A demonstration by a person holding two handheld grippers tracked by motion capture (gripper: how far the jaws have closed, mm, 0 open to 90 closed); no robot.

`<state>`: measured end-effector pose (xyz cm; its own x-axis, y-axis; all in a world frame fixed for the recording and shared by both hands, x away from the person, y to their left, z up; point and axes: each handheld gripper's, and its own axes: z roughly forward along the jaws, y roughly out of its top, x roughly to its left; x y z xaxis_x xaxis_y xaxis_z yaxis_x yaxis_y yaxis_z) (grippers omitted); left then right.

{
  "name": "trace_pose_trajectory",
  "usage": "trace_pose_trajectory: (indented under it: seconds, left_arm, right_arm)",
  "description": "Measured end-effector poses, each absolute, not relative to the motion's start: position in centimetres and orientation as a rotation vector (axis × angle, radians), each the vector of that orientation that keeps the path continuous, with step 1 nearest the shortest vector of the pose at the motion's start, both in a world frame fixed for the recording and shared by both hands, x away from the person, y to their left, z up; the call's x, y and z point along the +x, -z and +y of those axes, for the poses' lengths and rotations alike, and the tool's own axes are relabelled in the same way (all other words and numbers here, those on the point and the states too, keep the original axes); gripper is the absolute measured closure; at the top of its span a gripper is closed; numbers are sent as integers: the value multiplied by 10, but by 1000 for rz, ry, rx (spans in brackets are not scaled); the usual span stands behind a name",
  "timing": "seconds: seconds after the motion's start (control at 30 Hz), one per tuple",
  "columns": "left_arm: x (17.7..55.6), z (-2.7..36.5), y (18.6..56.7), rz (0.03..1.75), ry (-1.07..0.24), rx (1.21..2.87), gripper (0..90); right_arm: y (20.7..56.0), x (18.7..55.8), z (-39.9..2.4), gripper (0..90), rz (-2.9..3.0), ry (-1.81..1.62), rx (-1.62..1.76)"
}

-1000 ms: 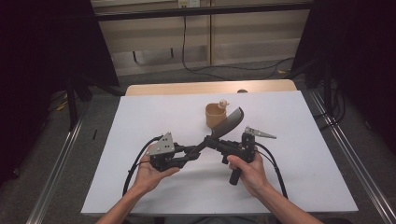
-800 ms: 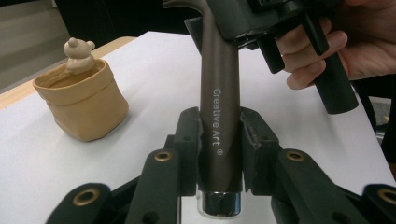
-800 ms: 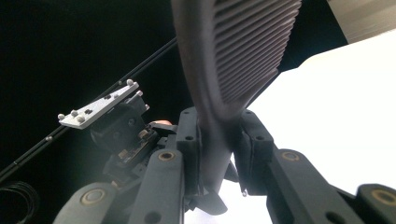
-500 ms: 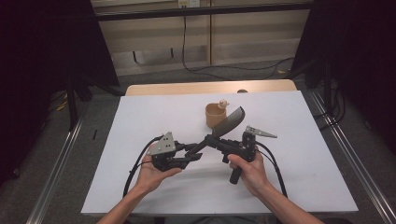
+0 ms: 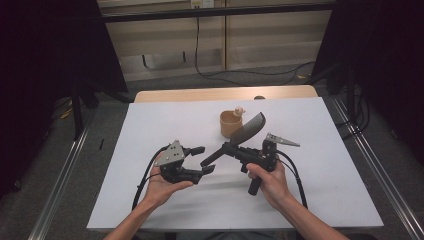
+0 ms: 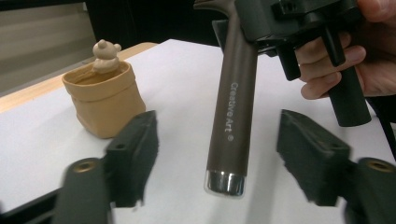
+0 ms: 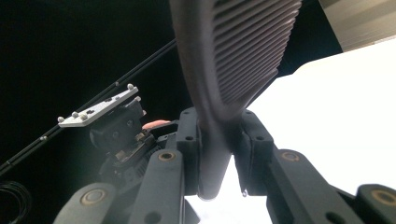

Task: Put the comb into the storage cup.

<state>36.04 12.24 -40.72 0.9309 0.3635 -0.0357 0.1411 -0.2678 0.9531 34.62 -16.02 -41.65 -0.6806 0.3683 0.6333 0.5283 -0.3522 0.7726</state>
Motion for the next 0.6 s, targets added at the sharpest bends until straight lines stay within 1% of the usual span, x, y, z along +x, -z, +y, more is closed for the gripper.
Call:
trace_pose_trajectory:
  seconds: [0.03,0.13,0.23,0.27,0.47,0.6]
  left_arm:
    - [360,123,407,373,-223,1843,265]
    - [360,125,407,404,-188,1838,198]
    - [359,128,407,415,-204,1840,173]
    - [358,130,407,414,-212,1851,122]
    - [357,137,407,459,-196,1848,78]
    - [354,143,405,493,-209,1817,70]
  right_arm:
    - [416,346,-161,730,-1716,2192,-1199]
    - [415,347,-162,730,-1718,2204,-1203]
    - [415,347,-164,730,-1722,2211,-1206]
    - [414,347,-166,730,-1725,2212,-1211]
    - [413,348,-170,730,-1749,2222,-1218]
    - [410,348,-174,730,-1792,2237,-1223]
